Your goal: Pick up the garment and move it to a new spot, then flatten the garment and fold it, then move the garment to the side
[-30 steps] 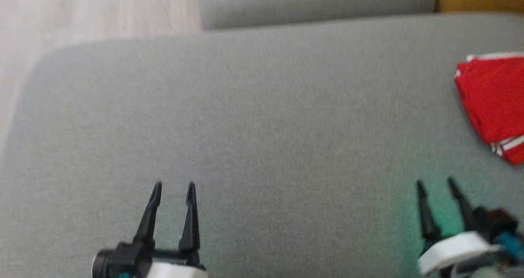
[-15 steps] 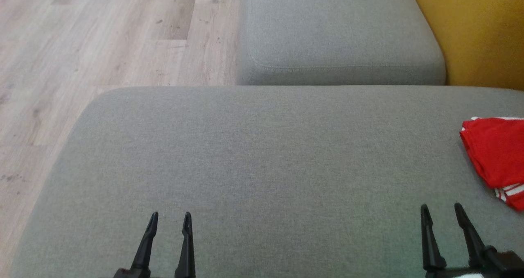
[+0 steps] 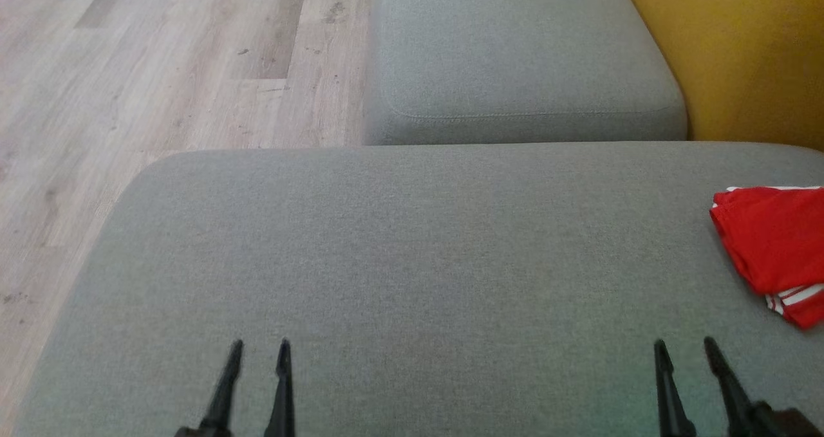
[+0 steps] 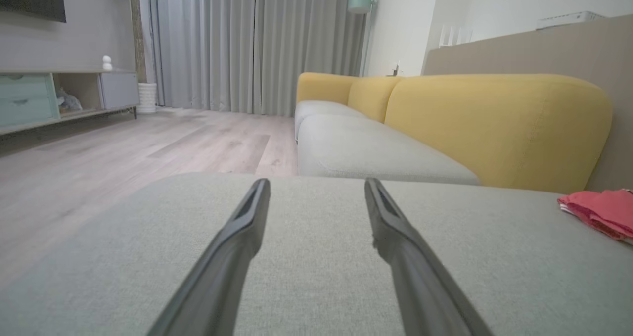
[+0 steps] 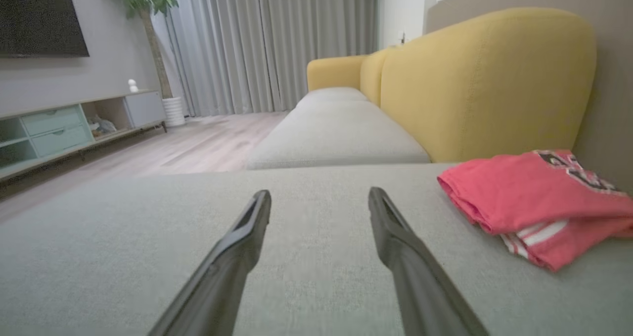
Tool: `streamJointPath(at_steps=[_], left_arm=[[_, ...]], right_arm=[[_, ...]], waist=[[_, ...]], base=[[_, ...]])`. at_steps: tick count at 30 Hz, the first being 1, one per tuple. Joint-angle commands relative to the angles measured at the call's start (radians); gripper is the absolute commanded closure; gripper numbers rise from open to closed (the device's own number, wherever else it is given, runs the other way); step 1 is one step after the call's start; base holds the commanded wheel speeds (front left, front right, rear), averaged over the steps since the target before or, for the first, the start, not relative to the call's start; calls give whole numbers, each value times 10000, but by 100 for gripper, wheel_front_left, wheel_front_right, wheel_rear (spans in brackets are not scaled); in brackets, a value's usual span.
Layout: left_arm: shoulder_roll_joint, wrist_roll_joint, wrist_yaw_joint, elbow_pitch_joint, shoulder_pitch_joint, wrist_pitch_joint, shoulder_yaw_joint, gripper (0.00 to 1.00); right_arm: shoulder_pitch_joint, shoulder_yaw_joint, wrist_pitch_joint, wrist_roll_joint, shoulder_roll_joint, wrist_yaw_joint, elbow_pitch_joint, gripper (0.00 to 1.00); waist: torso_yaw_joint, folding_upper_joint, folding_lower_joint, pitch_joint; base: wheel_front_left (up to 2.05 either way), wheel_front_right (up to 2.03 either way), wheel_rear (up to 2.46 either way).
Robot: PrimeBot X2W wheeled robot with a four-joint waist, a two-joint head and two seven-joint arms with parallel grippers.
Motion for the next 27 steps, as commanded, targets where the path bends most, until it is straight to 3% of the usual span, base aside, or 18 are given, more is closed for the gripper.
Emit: streamJointPath(at_steps=[1,5,27], left_arm=[[-2,-21,-1,136,20,2,-12,100],[-4,-86,-6,767,306,17,-17,100],[62,-2573,-239,880,-278,564,409,100]], right_arm=[[44,10,4,2,0,-2,145,100],[183,17,58,68,5,-2,822,100],[-526,-34,593,2684,-78,10,953,100]], waist=[[-7,-1,1,-2],[-16,-1,1,4],[-114,-1,1,280]], base=[[0,0,0],[0,0,0],[0,0,0]])
